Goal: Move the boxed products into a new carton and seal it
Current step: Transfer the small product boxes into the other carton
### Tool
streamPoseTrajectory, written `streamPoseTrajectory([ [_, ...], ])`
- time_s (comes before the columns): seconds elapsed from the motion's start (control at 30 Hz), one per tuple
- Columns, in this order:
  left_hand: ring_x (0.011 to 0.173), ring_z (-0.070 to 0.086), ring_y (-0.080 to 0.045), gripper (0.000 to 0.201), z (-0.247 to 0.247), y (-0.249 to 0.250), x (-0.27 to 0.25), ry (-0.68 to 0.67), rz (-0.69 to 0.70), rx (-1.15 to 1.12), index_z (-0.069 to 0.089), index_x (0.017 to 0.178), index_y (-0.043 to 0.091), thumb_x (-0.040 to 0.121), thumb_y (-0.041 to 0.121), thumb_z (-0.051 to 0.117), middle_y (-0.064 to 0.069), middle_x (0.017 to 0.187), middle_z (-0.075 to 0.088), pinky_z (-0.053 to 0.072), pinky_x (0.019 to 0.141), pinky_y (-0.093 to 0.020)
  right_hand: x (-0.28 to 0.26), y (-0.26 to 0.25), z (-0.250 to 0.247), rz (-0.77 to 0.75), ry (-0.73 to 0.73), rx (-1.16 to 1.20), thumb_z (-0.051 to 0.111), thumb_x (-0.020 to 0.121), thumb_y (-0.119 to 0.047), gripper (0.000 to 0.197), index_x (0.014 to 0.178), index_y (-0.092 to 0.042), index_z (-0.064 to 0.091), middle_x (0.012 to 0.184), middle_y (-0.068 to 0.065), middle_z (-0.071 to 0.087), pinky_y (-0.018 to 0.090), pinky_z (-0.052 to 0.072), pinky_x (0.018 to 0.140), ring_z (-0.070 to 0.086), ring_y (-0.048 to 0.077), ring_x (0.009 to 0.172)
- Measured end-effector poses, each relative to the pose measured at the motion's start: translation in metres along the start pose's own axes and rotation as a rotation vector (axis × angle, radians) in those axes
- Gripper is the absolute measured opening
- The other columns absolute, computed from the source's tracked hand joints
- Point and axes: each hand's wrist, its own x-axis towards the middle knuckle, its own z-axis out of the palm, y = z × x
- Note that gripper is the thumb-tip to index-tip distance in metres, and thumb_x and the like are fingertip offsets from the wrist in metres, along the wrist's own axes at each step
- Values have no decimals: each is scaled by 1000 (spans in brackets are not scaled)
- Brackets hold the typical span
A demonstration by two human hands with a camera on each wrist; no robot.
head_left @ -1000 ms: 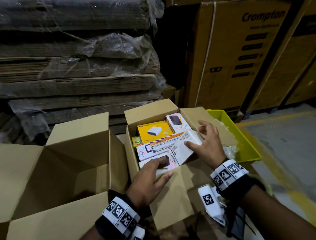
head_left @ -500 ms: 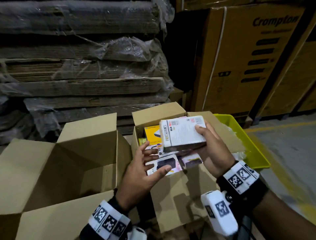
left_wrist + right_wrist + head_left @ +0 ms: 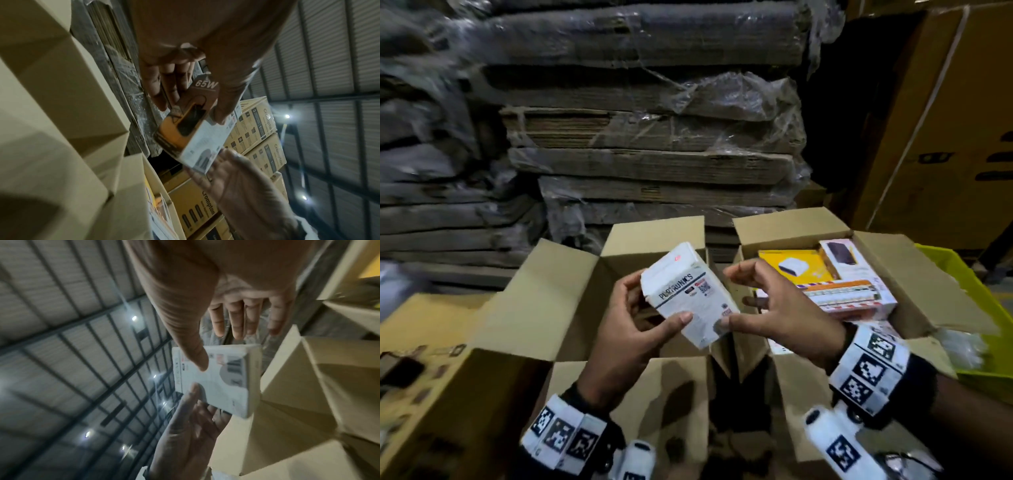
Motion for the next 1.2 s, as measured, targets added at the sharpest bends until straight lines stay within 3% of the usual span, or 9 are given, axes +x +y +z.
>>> streamPoseTrajectory([
  [0.07,111,67,-16,74,-21,1,4,-42,8,29,51,126,23,65,18,92,1,122,68,58,86,-40,15,-20,14,-125,-55,-123,87,68,-24,77,133,-21,45,133,-12,52,23,41,106,44,-8,125],
  [0.17,112,66,-13,65,-46,4,10,-107,65,92,55,125,20,69,13,87,5,120,69,57,88,-31,39,-42,39,-245,-114,-259,85,69,-26,90,143,-23,34,134,-8,52,25,45,102,51,-1,121],
  [0.3,118,61,-10,67,-81,-8,27,-156,148,200,52,134,24,76,19,85,9,128,64,55,92,-29,72,-50,70,-307,-106,-467,81,69,-27,84,142,-28,39,127,-6,53,21,44,96,54,4,113],
  [0.47,117,54,-3,71,-133,-64,37,-86,76,603,53,134,31,72,46,83,15,128,56,49,97,-27,108,-26,99,-82,-13,-621,81,64,-31,66,122,-21,51,112,-2,51,36,48,88,53,17,103],
  [0.6,100,56,-1,37,-150,-101,17,-332,161,937,68,109,37,81,62,63,23,103,63,47,85,-28,129,7,128,101,-59,-746,83,66,-34,67,122,-22,48,113,-3,52,34,50,85,54,17,102],
  [0.83,92,48,3,37,-142,-124,13,-294,319,966,68,97,40,84,69,50,25,95,62,32,81,-28,148,42,136,323,-444,-1070,80,71,-31,91,146,-27,30,132,6,55,35,50,90,57,26,113],
  [0.93,92,52,1,40,-137,-127,14,-250,325,965,70,95,37,83,69,50,25,92,63,33,80,-27,143,48,130,329,-580,-1256,80,69,-28,82,140,-28,39,124,7,57,35,52,89,57,27,109],
  [1.07,90,54,-1,34,-136,-133,13,-209,324,960,67,91,38,82,68,52,24,89,62,33,77,-28,131,56,124,344,-762,-1317,75,70,-14,70,129,-29,40,108,6,57,31,50,71,58,27,92],
  [1.2,89,52,0,36,-135,-132,11,-191,317,961,66,91,38,83,68,48,24,89,61,35,79,-28,127,64,132,204,-857,-1413,62,84,-24,48,126,-26,41,106,9,63,36,51,80,62,32,97],
])
